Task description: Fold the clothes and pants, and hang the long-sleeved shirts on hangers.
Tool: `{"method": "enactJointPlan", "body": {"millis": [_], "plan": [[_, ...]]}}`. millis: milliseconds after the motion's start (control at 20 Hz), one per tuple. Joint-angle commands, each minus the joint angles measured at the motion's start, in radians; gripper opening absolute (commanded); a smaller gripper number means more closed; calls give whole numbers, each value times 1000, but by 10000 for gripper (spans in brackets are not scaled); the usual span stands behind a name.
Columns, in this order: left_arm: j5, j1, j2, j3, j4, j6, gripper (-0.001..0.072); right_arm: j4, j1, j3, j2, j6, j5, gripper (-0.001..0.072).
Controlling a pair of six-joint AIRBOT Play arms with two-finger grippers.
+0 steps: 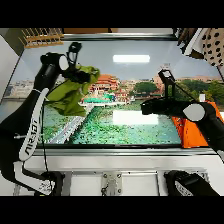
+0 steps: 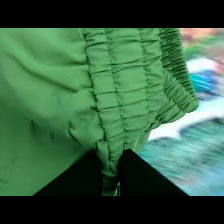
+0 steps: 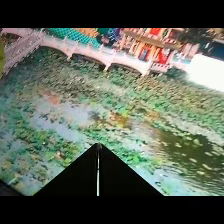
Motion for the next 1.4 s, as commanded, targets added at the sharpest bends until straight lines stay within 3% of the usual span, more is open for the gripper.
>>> {"method": "enactJointPlan", "body": {"millis": [0,150,200,250,300,450,650,800,1000,1150,1350], "plan": [[-55,-219,46,0,-122,-43,6,-103,-113,45,44,30,-3,34],[84,-399,-14,0,-118,-94,8,-116,-274,50,105,67,-1,34],[137,-438,-39,0,-117,-97,246,-115,-318,50,119,69,7,34],[172,-457,-54,1,-117,-104,586,-116,-352,50,130,69,13,34],[184,-455,-62,8,-117,-133,631,-116,-380,50,138,69,21,34],[145,-322,-54,38,-118,-142,631,-116,-428,49,145,69,66,34],[53,-16,-17,-43,-122,-172,632,-113,-431,48,140,68,146,35],[57,201,-5,-201,-153,-176,633,-112,-431,46,134,69,186,34],[150,442,-9,-431,-346,-163,634,-87,-431,23,126,69,195,34],[205,526,-10,-537,-496,-23,634,-55,-430,10,111,68,195,34],[278,512,-10,-599,-648,159,635,-24,-423,4,69,68,196,34]]}}
